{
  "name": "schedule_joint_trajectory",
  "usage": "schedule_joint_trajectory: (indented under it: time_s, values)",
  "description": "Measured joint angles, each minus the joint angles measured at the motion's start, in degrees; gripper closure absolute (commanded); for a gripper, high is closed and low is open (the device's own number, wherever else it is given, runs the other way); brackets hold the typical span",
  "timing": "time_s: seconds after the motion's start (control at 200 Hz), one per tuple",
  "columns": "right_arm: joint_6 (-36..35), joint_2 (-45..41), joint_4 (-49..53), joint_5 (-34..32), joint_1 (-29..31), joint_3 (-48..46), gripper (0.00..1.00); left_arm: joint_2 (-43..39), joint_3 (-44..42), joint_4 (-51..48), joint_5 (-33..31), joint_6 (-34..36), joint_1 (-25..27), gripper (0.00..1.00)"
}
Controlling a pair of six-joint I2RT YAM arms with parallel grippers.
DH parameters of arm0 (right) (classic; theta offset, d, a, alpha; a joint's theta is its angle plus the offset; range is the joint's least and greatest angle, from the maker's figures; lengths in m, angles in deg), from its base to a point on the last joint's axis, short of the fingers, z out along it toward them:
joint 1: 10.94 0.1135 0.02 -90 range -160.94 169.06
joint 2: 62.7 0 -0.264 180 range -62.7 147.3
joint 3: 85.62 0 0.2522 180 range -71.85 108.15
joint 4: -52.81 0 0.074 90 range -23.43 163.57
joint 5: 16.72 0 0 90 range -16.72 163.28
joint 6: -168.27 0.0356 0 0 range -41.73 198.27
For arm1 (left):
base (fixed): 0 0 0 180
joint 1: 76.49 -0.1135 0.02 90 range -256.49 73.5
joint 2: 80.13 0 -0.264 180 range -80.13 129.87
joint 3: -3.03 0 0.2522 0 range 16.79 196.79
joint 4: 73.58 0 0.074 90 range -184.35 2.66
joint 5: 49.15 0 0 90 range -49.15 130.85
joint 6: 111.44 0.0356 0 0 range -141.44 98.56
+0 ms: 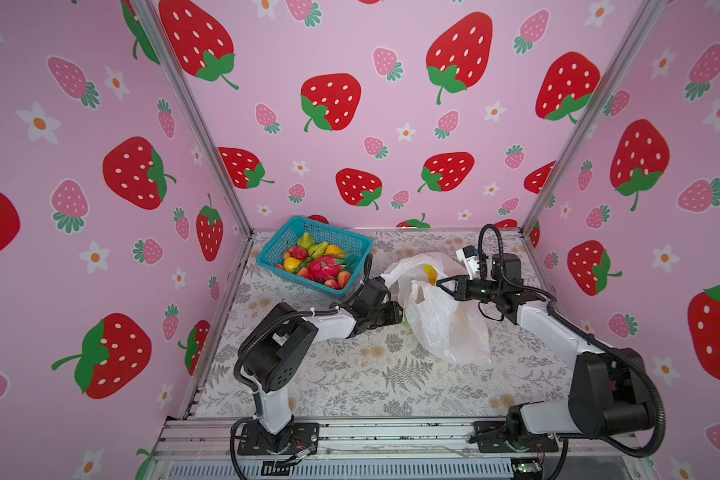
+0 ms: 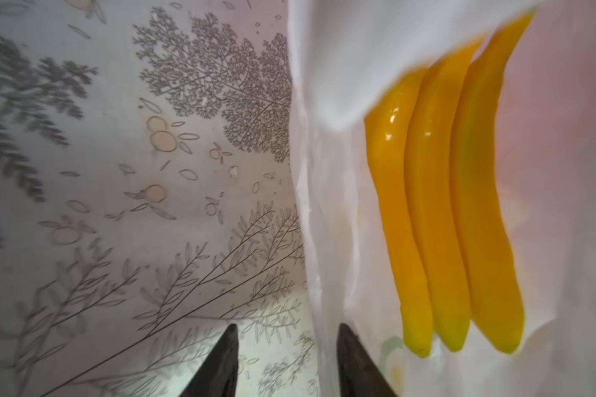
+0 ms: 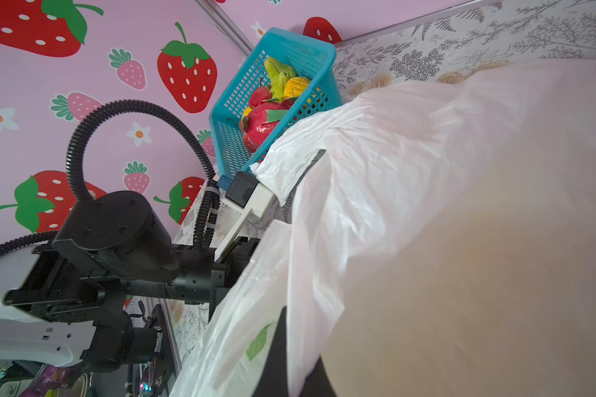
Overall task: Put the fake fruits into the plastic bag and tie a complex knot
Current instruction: 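Open the left gripper to release the bananas and withdraw toward the basket, then move the empty left gripper back over the teal basket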
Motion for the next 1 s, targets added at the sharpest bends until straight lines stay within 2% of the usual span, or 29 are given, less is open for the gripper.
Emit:
schedule_joint_trajectory:
  time_s: [0.08, 0.215, 0.255, 0.45, 0.77, 0.976, 0.996, 1.001]
  values:
    - [-0.44, 0.00, 0.87, -0.85, -0.04, 0.24, 1.00, 1.05, 1.29, 1.60, 1.25, -0.35, 0.09, 0.81]
    - [-1.31, -0.02, 2.34, -2.64, -0.04, 1.18, 1.00, 1.27, 1.70, 4.52, 3.45, -0.39, 0.28, 0.93]
    - [-1.38, -0.07, 2.49, -3.08, -0.04, 1.44, 1.00, 1.25, 1.70, 5.07, 3.82, -0.50, 0.33, 1.00]
    - [-1.40, -1.51, 3.06, -5.38, -0.37, 1.95, 1.00, -1.27, 0.63, 5.79, 4.20, -0.15, 0.46, 1.00]
    - [-2.99, -5.20, 7.41, -13.94, -1.79, 5.95, 1.00, -19.12, -4.46, 6.34, 2.71, 4.35, 2.86, 1.00]
    - [-4.09, -6.56, 8.15, -17.55, -1.86, 8.20, 1.00, -24.92, -5.68, 6.69, 2.80, 8.00, 5.20, 1.00]
    - [-4.15, -6.54, 8.20, -17.57, -1.86, 8.20, 1.00, -25.09, -5.88, 6.67, 2.80, 8.33, 5.33, 0.96]
    - [-4.17, -6.51, 8.22, -17.57, -1.86, 8.20, 1.00, -25.14, -5.95, 6.67, 2.80, 8.48, 5.35, 0.92]
